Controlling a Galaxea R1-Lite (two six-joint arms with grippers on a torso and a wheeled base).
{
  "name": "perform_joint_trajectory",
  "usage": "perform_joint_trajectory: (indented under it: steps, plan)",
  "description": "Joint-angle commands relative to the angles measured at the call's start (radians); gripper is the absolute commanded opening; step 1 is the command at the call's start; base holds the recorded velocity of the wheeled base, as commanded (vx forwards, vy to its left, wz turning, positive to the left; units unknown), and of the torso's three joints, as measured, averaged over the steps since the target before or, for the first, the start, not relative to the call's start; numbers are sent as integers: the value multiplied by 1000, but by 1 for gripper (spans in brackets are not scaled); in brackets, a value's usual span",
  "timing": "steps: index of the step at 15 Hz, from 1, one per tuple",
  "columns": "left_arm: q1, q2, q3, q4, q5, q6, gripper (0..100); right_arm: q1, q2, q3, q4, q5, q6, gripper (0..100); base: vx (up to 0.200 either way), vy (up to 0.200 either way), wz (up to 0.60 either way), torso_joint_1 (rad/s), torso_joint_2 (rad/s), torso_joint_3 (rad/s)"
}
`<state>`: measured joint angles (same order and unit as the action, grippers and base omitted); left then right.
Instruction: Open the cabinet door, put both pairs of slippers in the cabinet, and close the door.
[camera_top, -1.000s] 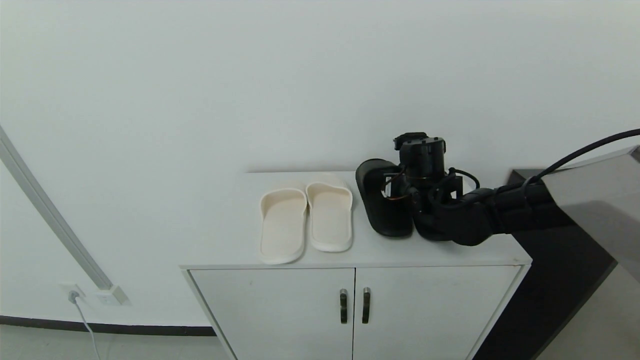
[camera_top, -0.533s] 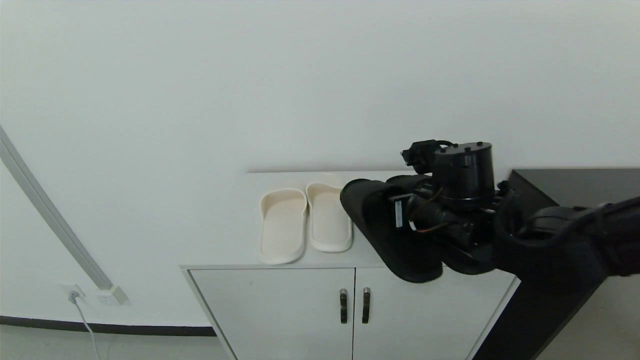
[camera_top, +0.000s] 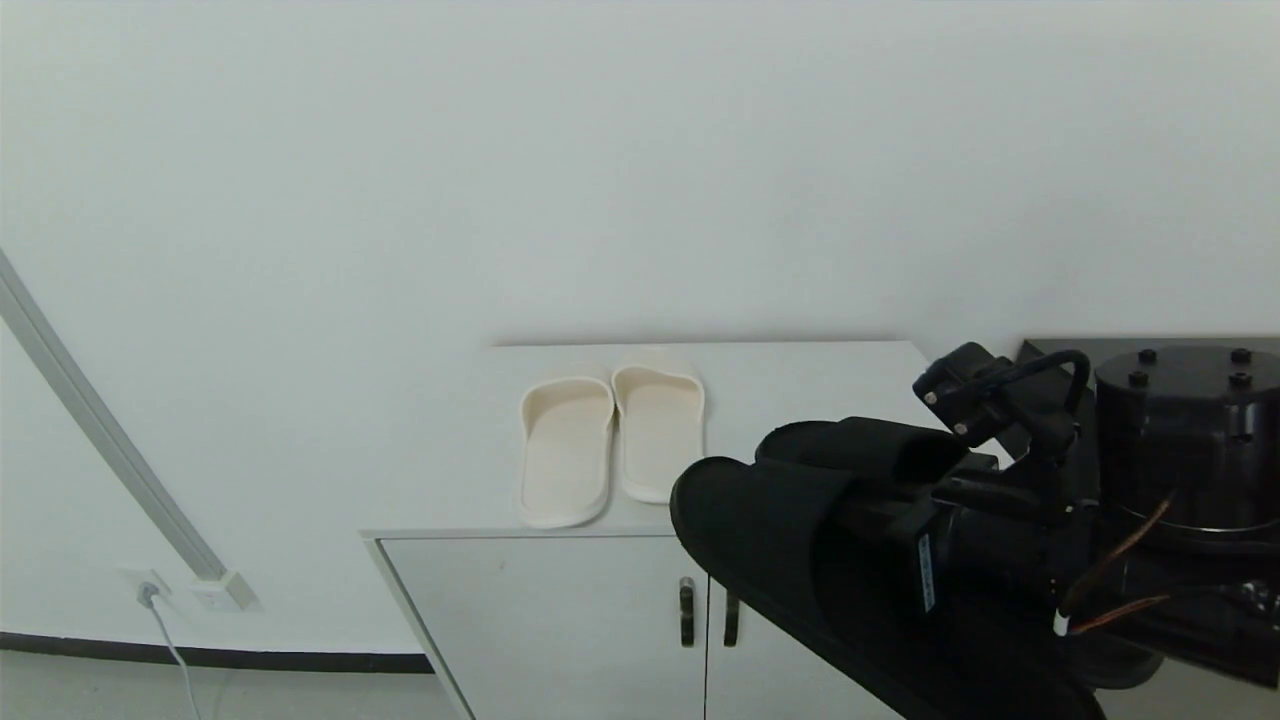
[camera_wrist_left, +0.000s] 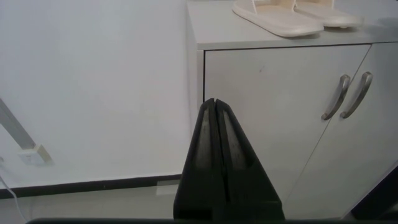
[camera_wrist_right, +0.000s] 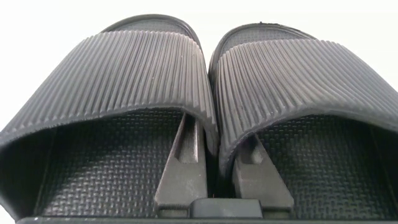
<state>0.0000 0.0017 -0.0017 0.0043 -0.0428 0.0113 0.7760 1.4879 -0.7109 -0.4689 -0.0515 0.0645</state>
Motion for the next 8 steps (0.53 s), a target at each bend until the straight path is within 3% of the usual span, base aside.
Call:
perform_joint_trajectory:
  steps: [1, 3, 8]
  plan:
    - [0, 1, 0, 0, 0, -1, 0, 5, -29, 30, -2, 1, -5, 0, 0, 0, 0, 0, 0, 0]
    - [0, 1, 0, 0, 0, -4, 0, 5, -31, 30, 0, 1, -6, 0, 0, 0, 0, 0, 0, 0]
    - [0, 1, 0, 0, 0, -4, 0, 11, -40, 47, -2, 4, -6, 0, -200, 0, 0, 4, 2, 1]
